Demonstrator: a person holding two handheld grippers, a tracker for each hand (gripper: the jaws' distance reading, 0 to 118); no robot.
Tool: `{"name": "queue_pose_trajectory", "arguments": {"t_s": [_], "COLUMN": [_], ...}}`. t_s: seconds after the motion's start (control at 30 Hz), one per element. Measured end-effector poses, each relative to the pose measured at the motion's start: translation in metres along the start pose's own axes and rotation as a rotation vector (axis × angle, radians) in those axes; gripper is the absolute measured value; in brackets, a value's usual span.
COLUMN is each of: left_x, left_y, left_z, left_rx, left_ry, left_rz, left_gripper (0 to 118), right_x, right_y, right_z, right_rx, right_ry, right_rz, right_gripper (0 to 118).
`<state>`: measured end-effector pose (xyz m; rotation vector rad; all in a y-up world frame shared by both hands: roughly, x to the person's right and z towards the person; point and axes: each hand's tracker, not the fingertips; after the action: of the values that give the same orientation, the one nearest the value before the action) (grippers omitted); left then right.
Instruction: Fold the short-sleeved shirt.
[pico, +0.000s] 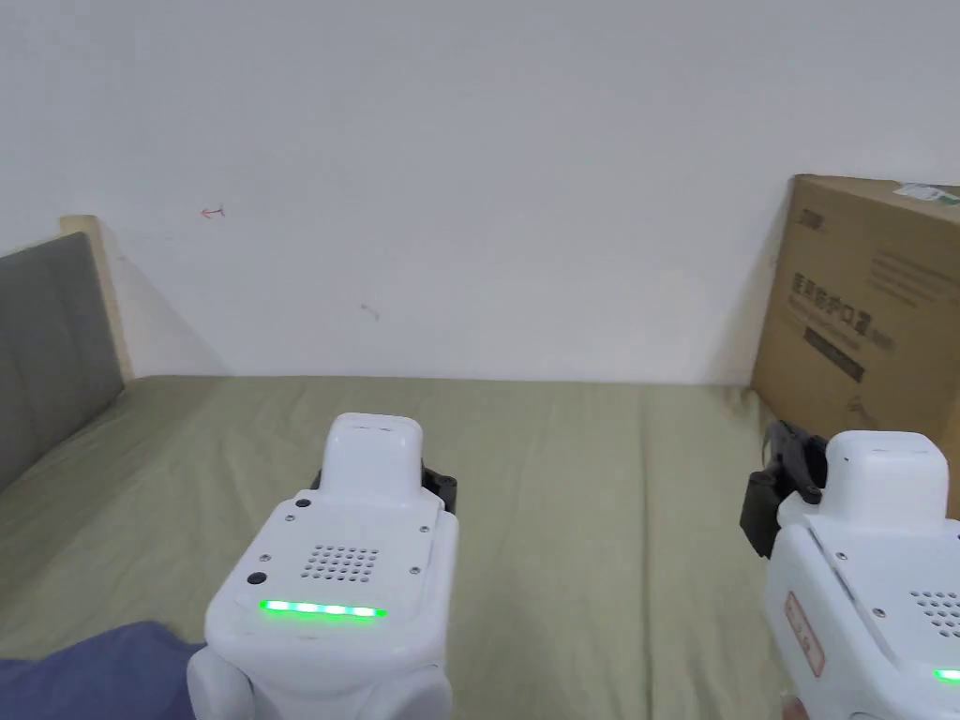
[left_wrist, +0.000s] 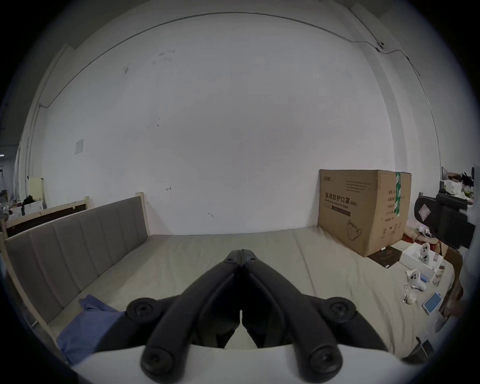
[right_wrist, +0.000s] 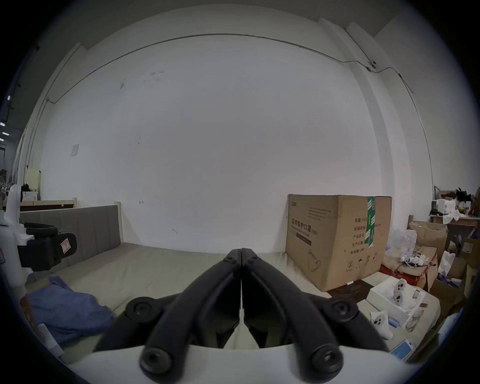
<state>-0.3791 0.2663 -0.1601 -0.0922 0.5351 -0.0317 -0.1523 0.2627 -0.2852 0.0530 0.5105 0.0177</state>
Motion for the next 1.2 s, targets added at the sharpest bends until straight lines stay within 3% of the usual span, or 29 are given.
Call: {"name": "queue_pose_trajectory", "arguments": {"t_s": [0.13,0.3,0.37,0.5,0.63,0.7,0.77,0.87,0.9,0.93,0.97,1.0,1.03,1.1,1.2], "left_x": [-0.048,-0.151,-0.184,-0.222,-0.254,-0.285,-0.316,-0.345,-0.343,-0.343,-0.344,-0.346,-0.347,-0.344,-0.333], "left_y": [-0.007,-0.016,-0.018,-0.025,-0.037,-0.054,-0.085,-0.139,-0.153,-0.165,-0.181,-0.192,-0.203,-0.226,-0.261], "left_z": [0.021,0.077,0.099,0.126,0.12,0.096,0.066,0.038,0.031,0.023,0.014,0.008,0.0,-0.019,-0.043], "left_rx": [-0.027,-0.036,-0.044,-0.03,-0.156,-0.402,-0.673,-0.846,-0.897,-0.943,-0.985,-0.975,-0.994,-1.057,-1.119], "left_ry": [0.077,0.366,0.5,0.615,0.548,0.424,0.273,0.134,0.156,0.205,0.215,0.203,0.213,0.221,0.226], "left_rz": [-0.023,0.074,0.103,0.139,0.174,0.222,0.34,0.566,0.563,0.55,0.538,0.553,0.553,0.529,0.434], "left_gripper": [0,0,0,0,0,0,0,1,12,56,91,100,95,100,101], "right_x": [-0.042,-0.135,-0.164,-0.2,-0.206,-0.198,-0.188,-0.177,-0.174,-0.172,-0.169,-0.166,-0.163,-0.156,-0.154], "right_y": [0.002,0.008,0.013,0.019,0.011,0.002,-0.009,-0.025,-0.03,-0.034,-0.039,-0.043,-0.046,-0.051,-0.057], "right_z": [-0.014,-0.017,-0.013,-0.011,-0.014,-0.015,-0.016,-0.021,-0.025,-0.029,-0.032,-0.035,-0.037,-0.038,-0.042], "right_rx": [-0.032,-0.057,-0.058,-0.093,-0.188,-0.235,-0.241,-0.287,-0.308,-0.332,-0.35,-0.369,-0.381,-0.391,-0.398], "right_ry": [0.125,0.423,0.515,0.631,0.694,0.723,0.718,0.678,0.67,0.665,0.663,0.662,0.665,0.682,0.681], "right_rz": [-0.046,-0.023,-0.015,-0.019,-0.015,0.001,0.007,0.047,0.053,0.052,0.046,0.038,0.026,-0.013,-0.008], "right_gripper": [0,0,0,0,0,0,0,0,0,0,0,0,0,0,0]}}
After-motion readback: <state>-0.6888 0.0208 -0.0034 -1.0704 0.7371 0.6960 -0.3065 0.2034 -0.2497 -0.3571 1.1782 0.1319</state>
